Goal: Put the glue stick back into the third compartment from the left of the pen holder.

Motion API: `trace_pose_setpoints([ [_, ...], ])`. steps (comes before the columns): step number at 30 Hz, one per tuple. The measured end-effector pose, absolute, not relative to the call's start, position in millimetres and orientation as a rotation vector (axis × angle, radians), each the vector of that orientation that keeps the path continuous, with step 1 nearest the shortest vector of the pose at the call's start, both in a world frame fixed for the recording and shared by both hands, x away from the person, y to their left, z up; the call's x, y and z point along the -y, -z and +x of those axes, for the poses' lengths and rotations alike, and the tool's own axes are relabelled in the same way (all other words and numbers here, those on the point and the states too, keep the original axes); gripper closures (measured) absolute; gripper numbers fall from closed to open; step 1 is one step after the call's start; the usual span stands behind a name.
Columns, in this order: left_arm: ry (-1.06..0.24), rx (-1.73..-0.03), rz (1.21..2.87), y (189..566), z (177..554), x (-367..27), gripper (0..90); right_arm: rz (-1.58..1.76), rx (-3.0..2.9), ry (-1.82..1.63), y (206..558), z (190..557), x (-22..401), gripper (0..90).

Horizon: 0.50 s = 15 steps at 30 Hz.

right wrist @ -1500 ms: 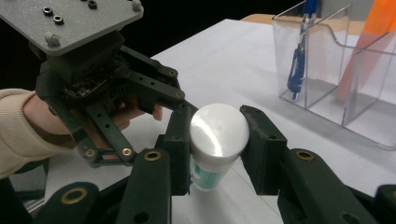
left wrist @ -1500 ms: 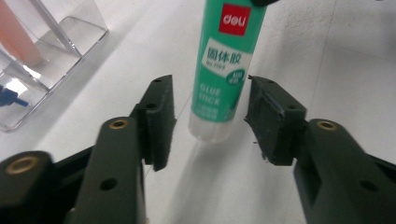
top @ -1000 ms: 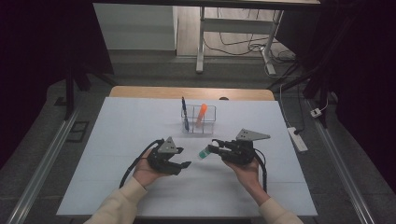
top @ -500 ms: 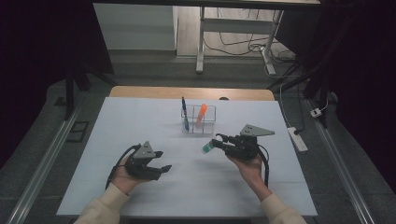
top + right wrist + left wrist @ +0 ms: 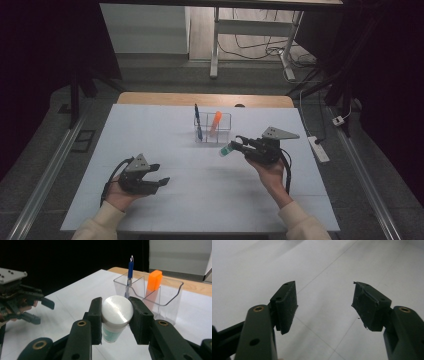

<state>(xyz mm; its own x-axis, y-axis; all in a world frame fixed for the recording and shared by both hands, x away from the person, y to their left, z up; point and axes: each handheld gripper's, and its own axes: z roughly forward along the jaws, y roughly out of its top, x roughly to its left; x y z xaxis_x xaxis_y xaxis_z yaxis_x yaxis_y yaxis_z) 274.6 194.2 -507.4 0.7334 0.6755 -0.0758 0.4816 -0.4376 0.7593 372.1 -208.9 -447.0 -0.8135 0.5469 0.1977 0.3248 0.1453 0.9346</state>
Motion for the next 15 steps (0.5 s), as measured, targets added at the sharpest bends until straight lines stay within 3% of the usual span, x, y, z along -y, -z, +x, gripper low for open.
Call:
trace_pose_setpoints([
  [15,-0.323,-0.917,2.093,512.5,267.1,-208.2,35.1,0.846,-2.155,-1.753,417.1,389.6,207.4,64.3],
])
